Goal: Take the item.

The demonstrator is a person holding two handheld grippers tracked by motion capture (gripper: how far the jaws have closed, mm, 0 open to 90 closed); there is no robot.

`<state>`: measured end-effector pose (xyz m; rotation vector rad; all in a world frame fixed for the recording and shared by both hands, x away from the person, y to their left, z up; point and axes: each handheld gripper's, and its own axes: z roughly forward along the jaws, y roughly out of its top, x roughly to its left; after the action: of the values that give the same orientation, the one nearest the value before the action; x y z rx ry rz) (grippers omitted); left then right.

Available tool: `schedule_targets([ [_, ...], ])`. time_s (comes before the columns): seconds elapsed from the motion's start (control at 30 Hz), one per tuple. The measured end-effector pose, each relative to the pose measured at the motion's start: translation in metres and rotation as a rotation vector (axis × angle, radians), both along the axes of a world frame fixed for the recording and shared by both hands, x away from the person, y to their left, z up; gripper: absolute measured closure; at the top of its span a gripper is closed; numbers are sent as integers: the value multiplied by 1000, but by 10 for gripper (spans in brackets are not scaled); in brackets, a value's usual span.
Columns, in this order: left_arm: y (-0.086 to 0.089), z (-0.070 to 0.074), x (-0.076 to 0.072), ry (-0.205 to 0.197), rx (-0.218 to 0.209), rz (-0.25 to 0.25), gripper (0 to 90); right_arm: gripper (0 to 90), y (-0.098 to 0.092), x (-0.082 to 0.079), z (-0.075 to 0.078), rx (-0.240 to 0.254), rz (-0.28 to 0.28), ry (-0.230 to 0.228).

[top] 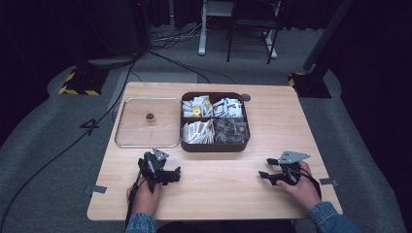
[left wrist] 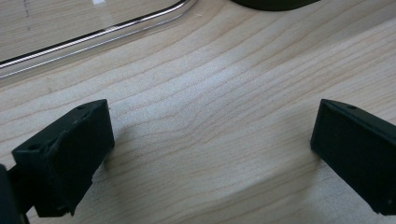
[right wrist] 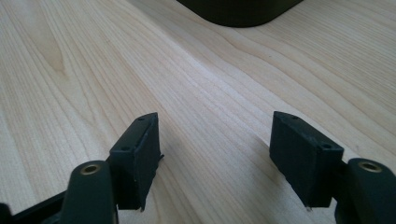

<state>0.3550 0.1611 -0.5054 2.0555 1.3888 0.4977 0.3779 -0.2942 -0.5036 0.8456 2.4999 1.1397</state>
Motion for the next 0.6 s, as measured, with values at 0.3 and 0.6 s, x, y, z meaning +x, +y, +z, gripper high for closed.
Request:
schedule_targets([
  [0.3, 0, 0, 2, -1, -3, 0, 0, 342, 0, 0, 0, -1, 2, -3],
  [0.6, 0, 0, 2, -2, -2, 1, 0, 355, 0, -1, 0, -2, 0, -2],
])
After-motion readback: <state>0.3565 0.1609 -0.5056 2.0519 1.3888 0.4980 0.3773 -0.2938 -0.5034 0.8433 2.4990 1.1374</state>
